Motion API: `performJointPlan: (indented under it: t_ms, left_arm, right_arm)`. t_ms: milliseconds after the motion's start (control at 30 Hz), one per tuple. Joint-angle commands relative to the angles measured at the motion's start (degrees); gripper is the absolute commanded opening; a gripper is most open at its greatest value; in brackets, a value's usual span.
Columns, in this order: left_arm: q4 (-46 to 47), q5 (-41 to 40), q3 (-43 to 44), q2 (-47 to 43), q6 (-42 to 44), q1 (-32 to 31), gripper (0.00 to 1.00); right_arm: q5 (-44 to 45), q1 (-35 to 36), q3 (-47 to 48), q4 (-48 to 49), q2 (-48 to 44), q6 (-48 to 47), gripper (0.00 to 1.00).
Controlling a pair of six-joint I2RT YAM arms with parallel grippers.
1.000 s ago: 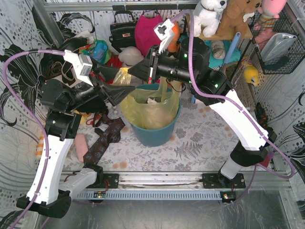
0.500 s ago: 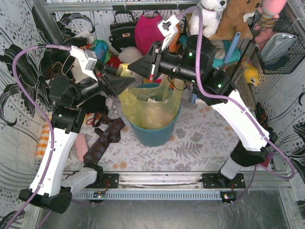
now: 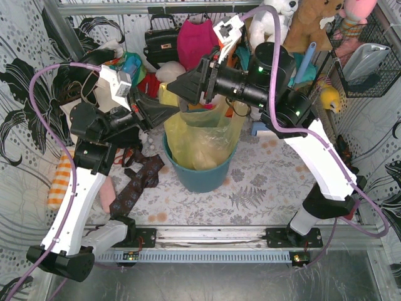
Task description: Tie the trash bag
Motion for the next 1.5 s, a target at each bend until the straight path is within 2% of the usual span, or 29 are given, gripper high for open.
performJointPlan:
  t_ms: [0,67,233,400,533,733,1033,1300,1400,1467]
  left_arm:
    - [4.17,1.74,-0.10,-0.73,-1.34,0.23,0.00]
    - [4.05,1.51,-0.05,-0.80,-1.33,0.22,0.00]
    - [3.38,1.02,0.08,-0.76,-1.14,0.23,0.00]
    - [2.86,1.06,0.50,-0.52,-1.09,0.23,0.00]
    - [2.61,1.06,0.78,-0.43,-0.86,0.23,0.00]
    - [2.19,0.89,0.81,-0.26,-0.75,0.26,0.00]
    - [2.23,0.79,0.96,-0.03,-0.84,0.25,0.00]
    - [2.23,0.88,1.22,0.23,-0.89,0.23,0.00]
    - [2.24,0.79,1.39,0.21,-0.92,0.21,0.00]
    - [2.24,0.79,1.48,0.27,-0.98,0.23,0.00]
  right_arm:
    - [0.63,0.35,3.26,-2.47,-1.29,-6.96,0.56]
    - [4.07,0.31,5.27,-6.02,-1.50,-9.03,0.59]
    - [19.93,0.26,5.26,-14.57,-5.04,-12.41,0.65]
    - [34.22,0.26,0.85,-18.47,-11.22,-15.45,0.65]
    - [40.98,0.26,0.83,-22.06,-11.93,-17.33,0.65]
    - [43.30,0.23,0.70,-25.85,-10.79,-16.67,0.62]
    - [42.37,-0.68,-3.09,-20.76,-10.03,-16.70,0.54]
    - [41.41,-2.03,-2.03,-20.57,-8.01,-17.21,0.62]
    - [42.84,-2.35,-1.00,-22.24,-6.56,-17.18,0.62]
    - [43.11,-2.40,-1.20,-22.31,-6.45,-17.15,0.57]
